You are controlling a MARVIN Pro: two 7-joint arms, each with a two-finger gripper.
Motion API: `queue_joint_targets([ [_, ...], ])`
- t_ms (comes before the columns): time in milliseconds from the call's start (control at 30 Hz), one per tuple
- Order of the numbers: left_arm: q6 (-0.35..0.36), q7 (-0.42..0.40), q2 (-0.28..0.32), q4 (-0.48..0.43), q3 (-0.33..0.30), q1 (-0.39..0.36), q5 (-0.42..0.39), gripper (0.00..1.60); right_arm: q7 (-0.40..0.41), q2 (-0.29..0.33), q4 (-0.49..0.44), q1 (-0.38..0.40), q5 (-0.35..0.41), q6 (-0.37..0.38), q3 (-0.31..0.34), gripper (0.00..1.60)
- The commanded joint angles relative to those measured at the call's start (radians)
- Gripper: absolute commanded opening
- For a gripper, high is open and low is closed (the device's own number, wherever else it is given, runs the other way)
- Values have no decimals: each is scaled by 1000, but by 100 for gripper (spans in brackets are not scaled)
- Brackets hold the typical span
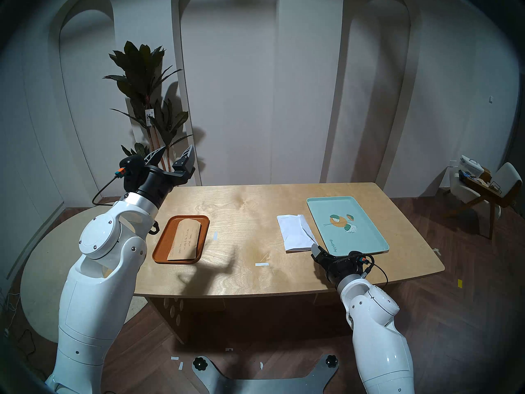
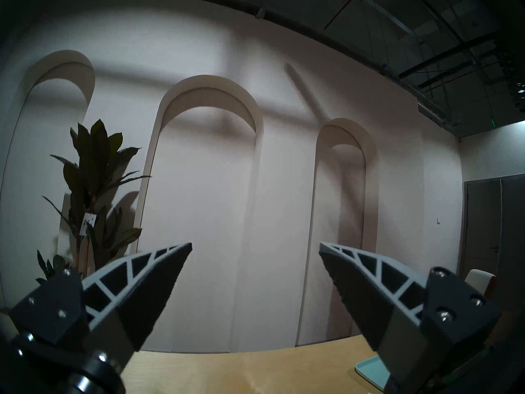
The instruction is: Sort the mail into the trays, one tray per recipient
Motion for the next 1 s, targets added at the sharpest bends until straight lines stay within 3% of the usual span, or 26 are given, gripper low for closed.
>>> queue_joint_targets([
  [0,104,39,5,-71,-29,-5,-55,160,-8,-3,54,80,173,117,24,160],
  [233,221,87,2,-106,-49,-14,-105,160,-67,0,110,142,294,231,31,160],
  [433,274,114,-2,-118,-57,-22,-128,160,-148,-4,132,177,359,319,32,160],
  [700,298,131,-2,-123,-58,-28,-142,160,-294,-6,142,200,417,313,30,160],
  [967,304,139,1,-125,-58,-29,-149,160,-426,0,40,160,381,298,2,160],
])
